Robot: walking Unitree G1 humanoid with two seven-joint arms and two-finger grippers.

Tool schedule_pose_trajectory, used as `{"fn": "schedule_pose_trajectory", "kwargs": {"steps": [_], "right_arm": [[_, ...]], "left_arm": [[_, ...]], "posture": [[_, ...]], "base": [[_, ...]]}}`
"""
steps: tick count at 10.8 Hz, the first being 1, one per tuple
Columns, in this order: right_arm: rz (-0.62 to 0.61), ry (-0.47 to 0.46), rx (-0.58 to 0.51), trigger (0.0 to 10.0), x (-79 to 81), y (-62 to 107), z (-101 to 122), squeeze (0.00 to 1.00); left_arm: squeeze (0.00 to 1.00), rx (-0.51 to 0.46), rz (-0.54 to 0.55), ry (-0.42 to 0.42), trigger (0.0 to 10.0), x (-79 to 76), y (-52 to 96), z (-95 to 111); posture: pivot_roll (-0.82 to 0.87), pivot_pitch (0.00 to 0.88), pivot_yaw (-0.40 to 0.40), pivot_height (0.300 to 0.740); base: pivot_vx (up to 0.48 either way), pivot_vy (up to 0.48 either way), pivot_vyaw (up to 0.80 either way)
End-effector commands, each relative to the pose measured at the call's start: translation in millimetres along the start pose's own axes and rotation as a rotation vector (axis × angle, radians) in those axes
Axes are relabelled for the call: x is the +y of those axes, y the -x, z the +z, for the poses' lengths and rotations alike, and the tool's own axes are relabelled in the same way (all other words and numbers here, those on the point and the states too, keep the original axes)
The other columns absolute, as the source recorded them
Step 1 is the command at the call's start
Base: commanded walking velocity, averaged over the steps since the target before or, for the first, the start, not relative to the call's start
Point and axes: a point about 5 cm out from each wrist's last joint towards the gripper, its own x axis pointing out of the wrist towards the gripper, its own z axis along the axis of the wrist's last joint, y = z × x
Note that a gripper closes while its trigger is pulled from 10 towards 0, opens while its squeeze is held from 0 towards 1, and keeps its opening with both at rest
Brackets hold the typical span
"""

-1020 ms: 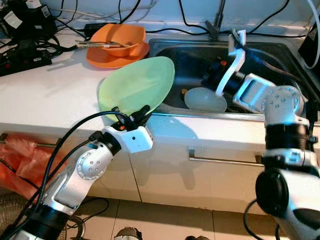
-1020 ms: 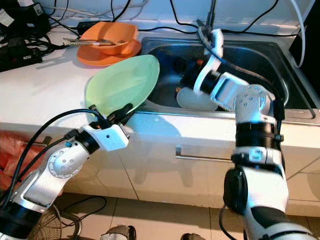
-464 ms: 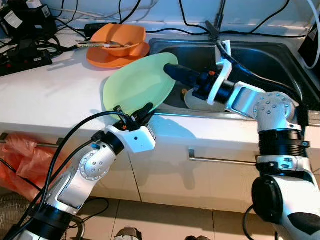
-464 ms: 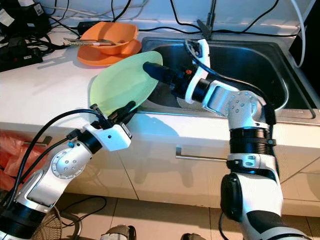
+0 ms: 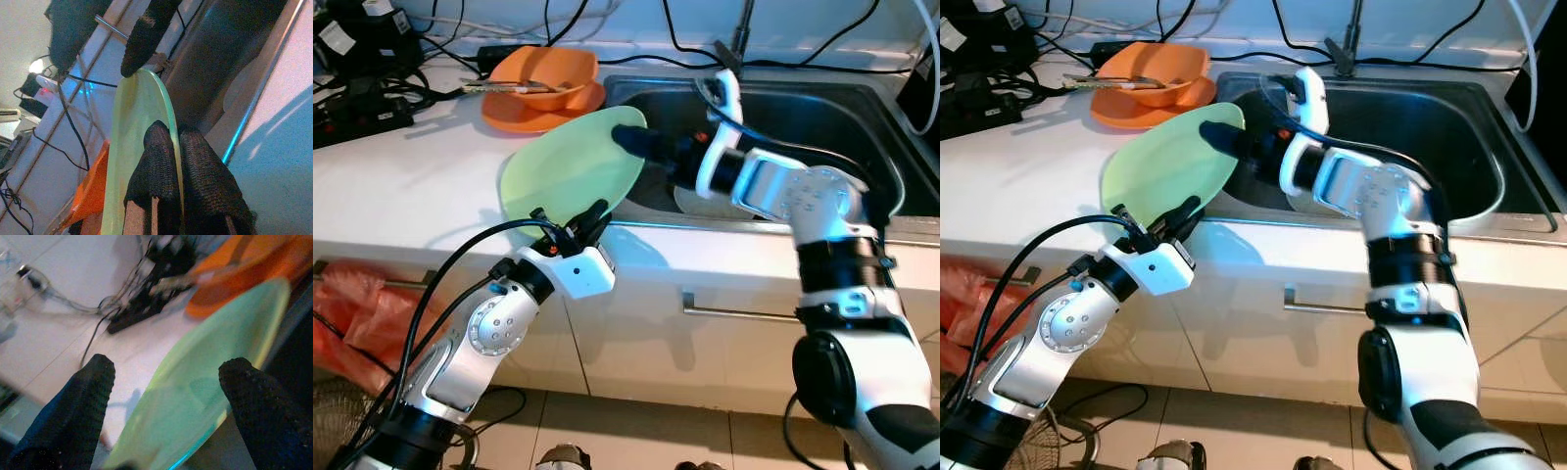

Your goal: Kitchen organization

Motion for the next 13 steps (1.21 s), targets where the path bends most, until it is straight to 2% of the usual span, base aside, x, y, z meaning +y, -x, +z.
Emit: {"fn": "schedule_pose_trajectory", "kwargs": {"steps": [1,2,3,5,7,9,12,13], "right_arm": [[-0.034,0.038,-0.063,10.0,-2.3,2.5,14,0.00],[-0.060,0.043,-0.135,10.0,-6.2,7.1,25,0.00],[-0.144,0.070,-0.189,10.0,-15.3,11.4,30,0.00],[-0.175,0.084,-0.131,10.0,-22.1,10.9,21,0.00],[-0.099,0.077,-0.047,10.0,-14.4,4.0,9,0.00],[-0.064,0.064,-0.009,10.0,-10.8,-1.4,2,0.00],[-0.084,0.006,0.076,10.0,-13.1,-10.6,-14,0.00],[-0.084,-0.020,0.102,7.8,-12.9,-13.2,-20,0.00]], "left_arm": [[0.00,-0.086,0.088,-0.036,0.0,16.7,-2.3,16],[0.00,-0.082,0.089,-0.034,0.0,16.2,-2.0,15],[0.00,-0.082,0.090,-0.032,0.0,15.7,-2.2,15],[0.00,-0.084,0.093,-0.030,0.0,16.3,-3.2,15],[0.00,-0.085,0.094,-0.025,0.0,15.0,-3.7,14],[0.00,-0.087,0.090,-0.020,0.0,14.5,-4.6,14],[0.00,-0.101,0.097,-0.029,0.0,16.8,-4.2,16],[0.00,-0.103,0.097,-0.029,0.0,16.2,-3.5,16]], "posture": [[0.12,0.099,0.012,0.740],[0.12,0.100,0.014,0.740],[0.12,0.099,0.014,0.740],[0.12,0.098,0.013,0.740],[0.11,0.094,0.013,0.740],[0.12,0.090,0.014,0.740],[0.12,0.086,0.011,0.740],[0.13,0.087,0.011,0.740]], "base": [[0.000,0.000,0.00],[0.000,0.000,0.00],[0.000,0.000,0.00],[0.000,0.000,0.00],[0.000,0.000,0.00],[0.000,0.000,0.00],[0.000,0.000,0.00],[0.000,0.000,0.00]]}}
